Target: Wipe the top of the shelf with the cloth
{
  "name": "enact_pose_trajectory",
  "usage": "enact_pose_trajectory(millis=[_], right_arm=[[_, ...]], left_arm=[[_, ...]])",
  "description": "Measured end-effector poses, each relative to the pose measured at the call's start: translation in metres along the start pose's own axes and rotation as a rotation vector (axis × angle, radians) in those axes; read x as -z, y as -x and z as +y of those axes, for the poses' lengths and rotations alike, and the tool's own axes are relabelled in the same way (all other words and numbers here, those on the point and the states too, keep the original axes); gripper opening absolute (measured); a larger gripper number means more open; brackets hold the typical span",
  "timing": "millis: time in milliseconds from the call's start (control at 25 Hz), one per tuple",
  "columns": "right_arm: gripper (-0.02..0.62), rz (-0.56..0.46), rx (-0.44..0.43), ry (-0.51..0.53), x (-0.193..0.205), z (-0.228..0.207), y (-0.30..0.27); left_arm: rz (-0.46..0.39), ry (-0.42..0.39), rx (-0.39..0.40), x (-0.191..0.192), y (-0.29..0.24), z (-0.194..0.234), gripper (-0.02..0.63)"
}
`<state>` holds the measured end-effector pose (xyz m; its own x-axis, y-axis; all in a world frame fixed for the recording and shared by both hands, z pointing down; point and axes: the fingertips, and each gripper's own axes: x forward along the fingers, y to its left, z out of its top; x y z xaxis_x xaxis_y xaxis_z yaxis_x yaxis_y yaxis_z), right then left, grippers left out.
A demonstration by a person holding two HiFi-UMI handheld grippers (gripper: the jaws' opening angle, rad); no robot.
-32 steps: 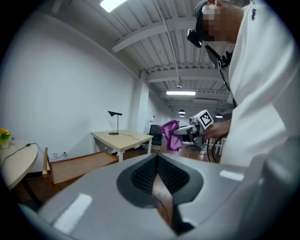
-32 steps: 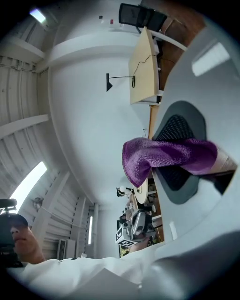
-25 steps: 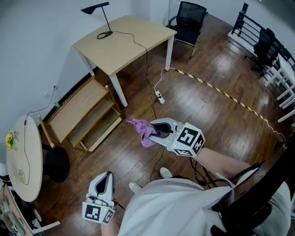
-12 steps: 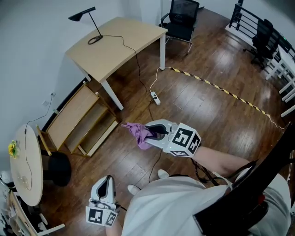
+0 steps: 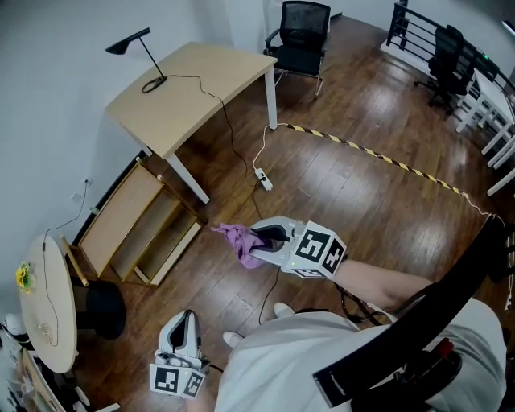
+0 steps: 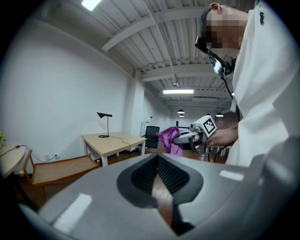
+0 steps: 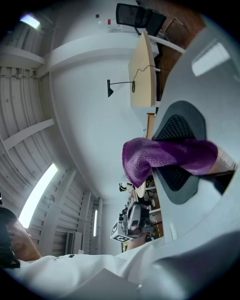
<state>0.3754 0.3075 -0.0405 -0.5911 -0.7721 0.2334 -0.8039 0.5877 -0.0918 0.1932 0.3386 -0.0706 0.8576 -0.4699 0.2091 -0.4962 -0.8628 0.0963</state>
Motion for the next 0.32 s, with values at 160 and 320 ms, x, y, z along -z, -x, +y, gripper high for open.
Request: enact_pose_trajectory(millis=[160,320], right_arm=[[0.127,0.010,0.009,0.001,0.004,0.000,0.007],[0.127,0.014,0.016,0.002,0.006,-0.001,0.016]], left_arm=[[0.001,0.002,0.016,0.002,-0.002,-0.007,0.021],[0.009,-0.003,0.036,0.003,-0.005,-0.016,0.021]])
